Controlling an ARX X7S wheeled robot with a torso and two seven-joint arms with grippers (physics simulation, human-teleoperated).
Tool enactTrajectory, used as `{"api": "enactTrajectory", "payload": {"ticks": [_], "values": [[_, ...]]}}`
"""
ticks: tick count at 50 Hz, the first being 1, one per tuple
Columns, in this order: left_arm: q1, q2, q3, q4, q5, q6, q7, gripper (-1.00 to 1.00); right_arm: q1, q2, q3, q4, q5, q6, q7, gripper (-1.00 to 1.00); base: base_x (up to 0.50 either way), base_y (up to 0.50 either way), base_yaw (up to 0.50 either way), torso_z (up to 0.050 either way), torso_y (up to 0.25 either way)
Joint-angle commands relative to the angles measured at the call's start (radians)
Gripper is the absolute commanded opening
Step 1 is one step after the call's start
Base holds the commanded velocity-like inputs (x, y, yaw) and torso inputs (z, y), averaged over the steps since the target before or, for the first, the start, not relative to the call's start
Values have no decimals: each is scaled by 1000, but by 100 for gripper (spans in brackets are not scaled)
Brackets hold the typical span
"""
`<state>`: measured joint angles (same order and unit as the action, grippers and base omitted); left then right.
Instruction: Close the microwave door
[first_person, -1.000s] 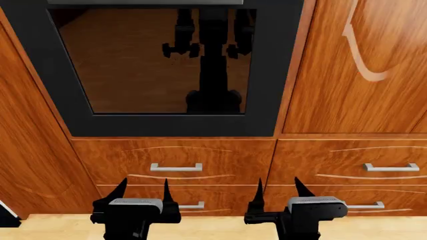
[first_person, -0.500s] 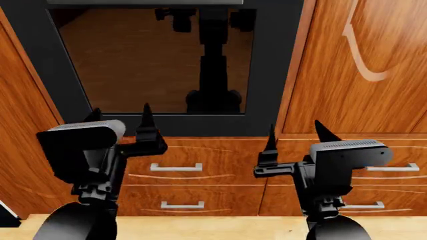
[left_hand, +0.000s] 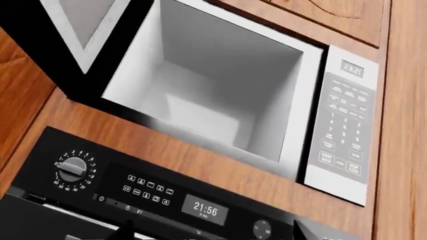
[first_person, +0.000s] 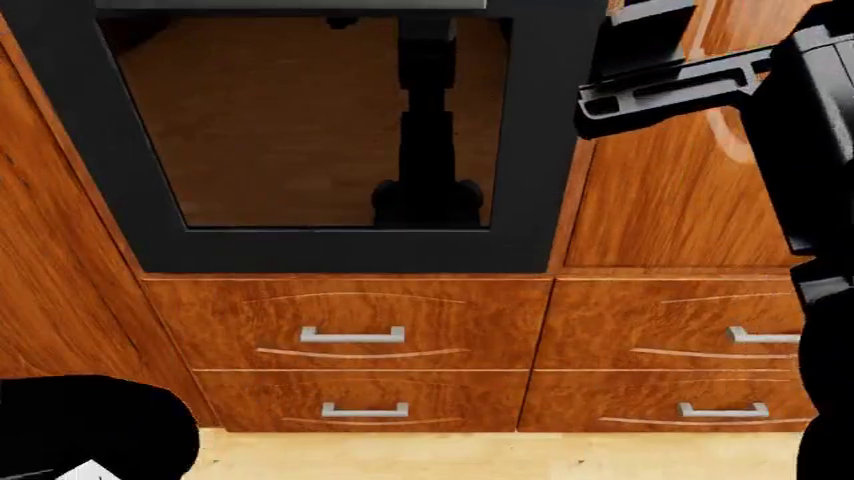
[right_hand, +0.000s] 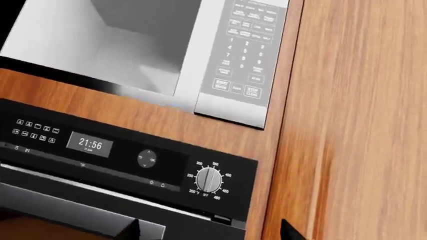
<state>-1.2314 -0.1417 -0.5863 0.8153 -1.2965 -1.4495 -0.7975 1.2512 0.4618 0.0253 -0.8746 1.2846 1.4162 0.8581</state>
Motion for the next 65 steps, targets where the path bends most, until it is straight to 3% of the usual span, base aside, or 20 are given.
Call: {"api": "enactTrajectory", "payload": {"ticks": [1, 10, 30, 65], "values": [[-216, -87, -86, -65, -287, -19, -232, 100, 362, 127, -62, 48, 524, 42, 385, 100, 0, 0, 0, 0, 0], [-285, -146, -72, -97, -370, 35, -317, 100, 555, 153, -163, 67, 618, -6, 480, 100, 0, 0, 0, 0, 0], [-321, -193, -55, -114, -410, 95, -354, 100, 773, 174, -278, 76, 679, -28, 534, 100, 0, 11, 0, 0, 0], [-309, -232, -17, -105, -461, 152, -373, 100, 891, 214, -411, 99, 678, -34, 561, 100, -198, 500, 0, 0, 0]]}}
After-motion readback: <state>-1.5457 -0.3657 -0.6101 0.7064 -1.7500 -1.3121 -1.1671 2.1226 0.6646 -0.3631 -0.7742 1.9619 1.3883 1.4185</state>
